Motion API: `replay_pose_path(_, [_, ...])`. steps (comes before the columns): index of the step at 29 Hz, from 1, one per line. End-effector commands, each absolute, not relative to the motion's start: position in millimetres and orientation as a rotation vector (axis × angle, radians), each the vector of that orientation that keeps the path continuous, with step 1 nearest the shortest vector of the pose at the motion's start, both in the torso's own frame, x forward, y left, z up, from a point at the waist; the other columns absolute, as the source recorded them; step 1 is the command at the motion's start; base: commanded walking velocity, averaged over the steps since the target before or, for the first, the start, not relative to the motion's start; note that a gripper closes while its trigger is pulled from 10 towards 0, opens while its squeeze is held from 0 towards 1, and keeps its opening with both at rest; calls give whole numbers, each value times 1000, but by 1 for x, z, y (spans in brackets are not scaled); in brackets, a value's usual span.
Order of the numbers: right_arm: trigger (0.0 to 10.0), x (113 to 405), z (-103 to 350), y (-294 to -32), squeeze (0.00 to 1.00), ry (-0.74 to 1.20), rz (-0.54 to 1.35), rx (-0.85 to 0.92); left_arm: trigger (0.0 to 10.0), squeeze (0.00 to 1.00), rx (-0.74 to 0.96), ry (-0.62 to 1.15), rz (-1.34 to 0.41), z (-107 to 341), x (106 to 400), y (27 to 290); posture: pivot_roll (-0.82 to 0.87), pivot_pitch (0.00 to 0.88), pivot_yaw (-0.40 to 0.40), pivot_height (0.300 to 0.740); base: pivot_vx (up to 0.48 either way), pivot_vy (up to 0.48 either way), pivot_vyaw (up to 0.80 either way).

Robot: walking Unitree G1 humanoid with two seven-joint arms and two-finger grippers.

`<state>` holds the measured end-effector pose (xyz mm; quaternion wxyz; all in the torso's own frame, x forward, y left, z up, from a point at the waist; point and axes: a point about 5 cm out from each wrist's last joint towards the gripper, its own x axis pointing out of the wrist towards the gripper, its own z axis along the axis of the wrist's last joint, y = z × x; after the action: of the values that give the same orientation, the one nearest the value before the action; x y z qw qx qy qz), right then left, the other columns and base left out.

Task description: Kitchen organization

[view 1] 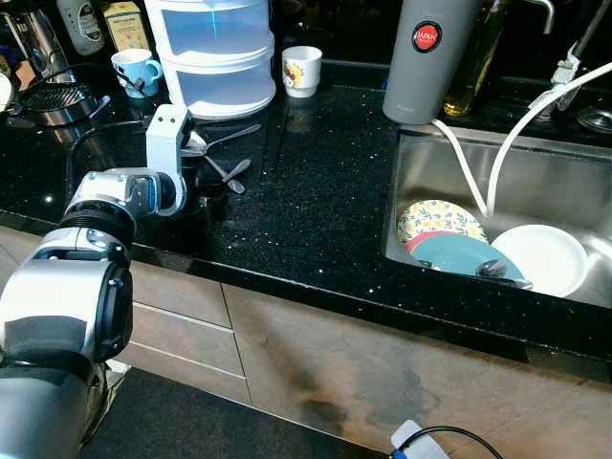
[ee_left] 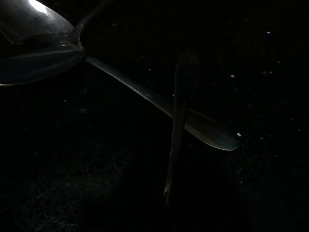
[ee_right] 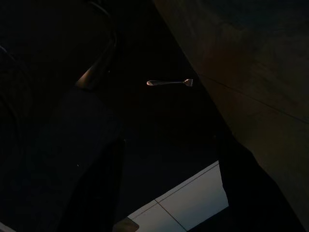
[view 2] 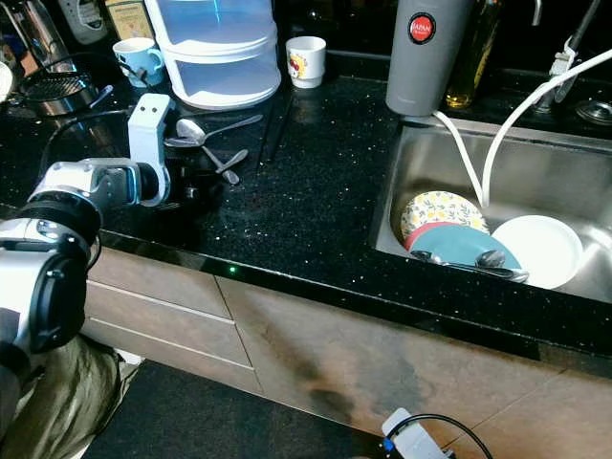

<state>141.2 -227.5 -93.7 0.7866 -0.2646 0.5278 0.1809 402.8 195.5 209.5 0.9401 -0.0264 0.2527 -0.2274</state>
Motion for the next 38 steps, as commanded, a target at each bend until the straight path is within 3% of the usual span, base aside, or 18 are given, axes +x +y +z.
replay_pose_path(1, [10000,140,-95,-225,0,1139,389,-566,0,0,-74,624,-449,183,394,199,-56,65,33,740,0,0,0])
replay_pose_path(16, [10000,142,-94,-224,0,1138,387,-571,0,0,-152,530,-431,201,399,206,-51,40,32,740,0,0,0])
replay_pose_path(21, [10000,142,-94,-224,0,1139,387,-576,0,0,-216,345,-512,239,407,198,-48,29,30,740,0,0,0])
replay_pose_path(28, [10000,142,-94,-224,0,1144,389,-568,0,0,-367,-181,-791,328,405,182,-44,4,24,740,0,0,0])
replay_pose_path(30, [10000,142,-95,-224,0,1144,391,-563,0,0,-398,-245,-842,335,401,180,-44,2,24,740,0,0,0])
replay_pose_path(31, [10000,142,-95,-223,0,1145,392,-542,7373,0,-479,-349,-971,343,389,174,-45,0,21,740,0,0,0])
replay_pose_path(33, [10000,141,-95,-222,0,1148,390,-532,7373,0,-503,-383,-1014,344,384,172,-45,0,22,740,0,0,0])
replay_pose_path(34, [10000,141,-95,-222,0,1151,392,-527,10000,0,-524,-418,-1062,343,377,168,-42,0,19,740,0,0,0])
replay_pose_path(38, [10000,142,-95,-221,0,1161,409,-539,10000,0,-567,-506,-1147,336,354,154,-27,0,6,740,0,0,-800])
